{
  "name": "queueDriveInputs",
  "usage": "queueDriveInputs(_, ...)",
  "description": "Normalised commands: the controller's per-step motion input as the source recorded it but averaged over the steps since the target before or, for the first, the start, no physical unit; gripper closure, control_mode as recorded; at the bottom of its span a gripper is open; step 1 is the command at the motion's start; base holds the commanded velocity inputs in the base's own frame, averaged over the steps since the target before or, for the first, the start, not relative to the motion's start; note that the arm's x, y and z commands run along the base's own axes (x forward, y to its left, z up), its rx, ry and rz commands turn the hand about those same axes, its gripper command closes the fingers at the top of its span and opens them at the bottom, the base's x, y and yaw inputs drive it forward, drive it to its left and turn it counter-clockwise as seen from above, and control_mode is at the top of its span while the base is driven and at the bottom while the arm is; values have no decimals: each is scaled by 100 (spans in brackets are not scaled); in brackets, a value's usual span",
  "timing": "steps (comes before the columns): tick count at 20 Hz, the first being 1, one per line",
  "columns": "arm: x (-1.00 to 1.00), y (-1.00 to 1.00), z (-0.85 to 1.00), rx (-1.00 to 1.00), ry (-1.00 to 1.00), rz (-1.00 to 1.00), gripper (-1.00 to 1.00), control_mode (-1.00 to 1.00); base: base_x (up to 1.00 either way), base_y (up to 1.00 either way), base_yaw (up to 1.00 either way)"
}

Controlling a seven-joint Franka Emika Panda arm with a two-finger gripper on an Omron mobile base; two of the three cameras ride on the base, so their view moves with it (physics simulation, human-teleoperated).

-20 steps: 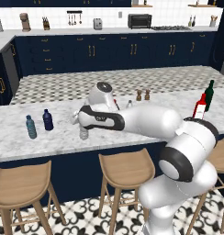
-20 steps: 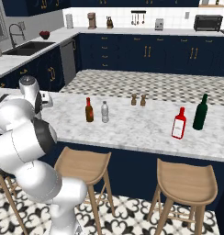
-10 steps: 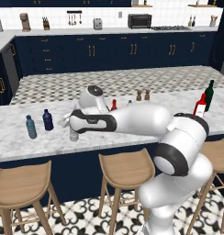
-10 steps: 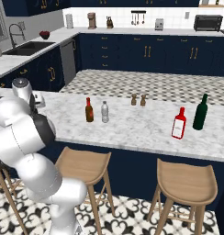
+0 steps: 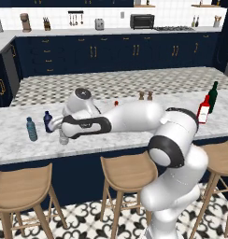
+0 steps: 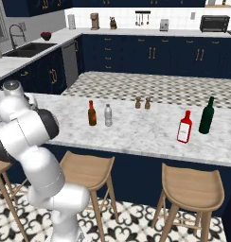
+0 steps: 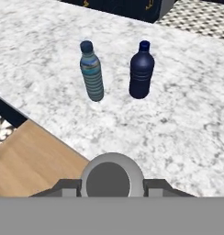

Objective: Move the plastic bottles in the middle to the plastics group, and the glass bottles in the middle to the glass group.

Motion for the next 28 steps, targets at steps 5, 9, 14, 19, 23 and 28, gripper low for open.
queueDriveInputs(5,23,17,0,0,0,0,100,-100,0,0,0)
queueDriveInputs(9,40,11,0,0,0,0,100,-100,0,0,0)
queueDriveInputs(14,18,15,-1,0,0,0,100,-100,0,0,0)
queueDriveInputs(19,6,16,0,0,0,0,100,-100,0,0,0)
queueDriveInputs(23,6,10,-4,0,0,0,100,-100,0,0,0)
queueDriveInputs(28,1,0,-10,0,0,0,100,-100,0,0,0)
